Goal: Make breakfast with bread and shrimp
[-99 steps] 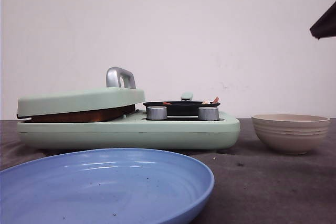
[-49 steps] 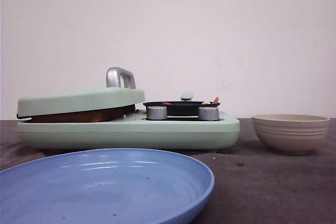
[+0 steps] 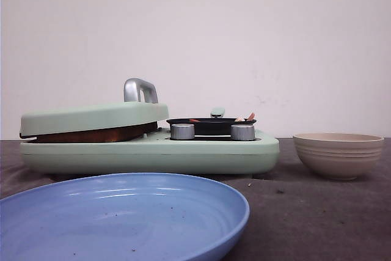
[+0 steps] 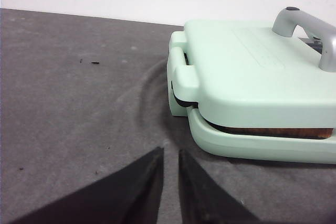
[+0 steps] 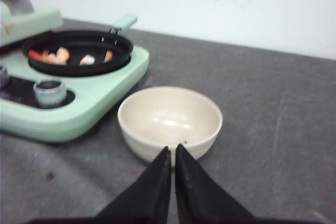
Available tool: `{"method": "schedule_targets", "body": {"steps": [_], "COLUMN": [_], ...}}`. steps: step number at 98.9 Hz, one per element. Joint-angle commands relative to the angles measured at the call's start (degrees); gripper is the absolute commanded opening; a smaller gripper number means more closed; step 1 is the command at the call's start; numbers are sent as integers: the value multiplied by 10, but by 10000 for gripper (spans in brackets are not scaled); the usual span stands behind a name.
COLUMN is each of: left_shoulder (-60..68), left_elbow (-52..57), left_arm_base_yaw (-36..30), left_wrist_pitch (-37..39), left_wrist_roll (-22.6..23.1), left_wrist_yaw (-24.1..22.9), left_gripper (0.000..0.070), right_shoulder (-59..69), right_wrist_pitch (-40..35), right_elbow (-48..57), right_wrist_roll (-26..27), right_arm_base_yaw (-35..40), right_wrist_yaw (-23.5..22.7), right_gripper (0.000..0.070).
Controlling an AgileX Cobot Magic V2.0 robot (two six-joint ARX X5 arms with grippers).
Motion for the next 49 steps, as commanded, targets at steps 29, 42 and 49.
{"method": "schedule_targets", "body": {"steps": [29,42,49], "left_shoulder": [-1,-1,-1], "left_elbow": [-10,-10,-10], "left_arm_base_yaw": [0,0,0], "left_wrist_pitch": [-2,-2,-2], "left_wrist_roll": [7,7,7], "left_wrist_yaw": [2,2,2], "left_gripper": [0,0,0], "right_shoulder": [-1,-1,-1], "right_wrist_pitch": [-19,-19,-19], "right_elbow": [-5,-5,-5], "right_wrist_roll": [-2,-2,-3], "right_arm_base_yaw": [-15,-17,-21], "right_wrist_yaw": [-1,-2,-12], "right_gripper": [1,1,1]}}
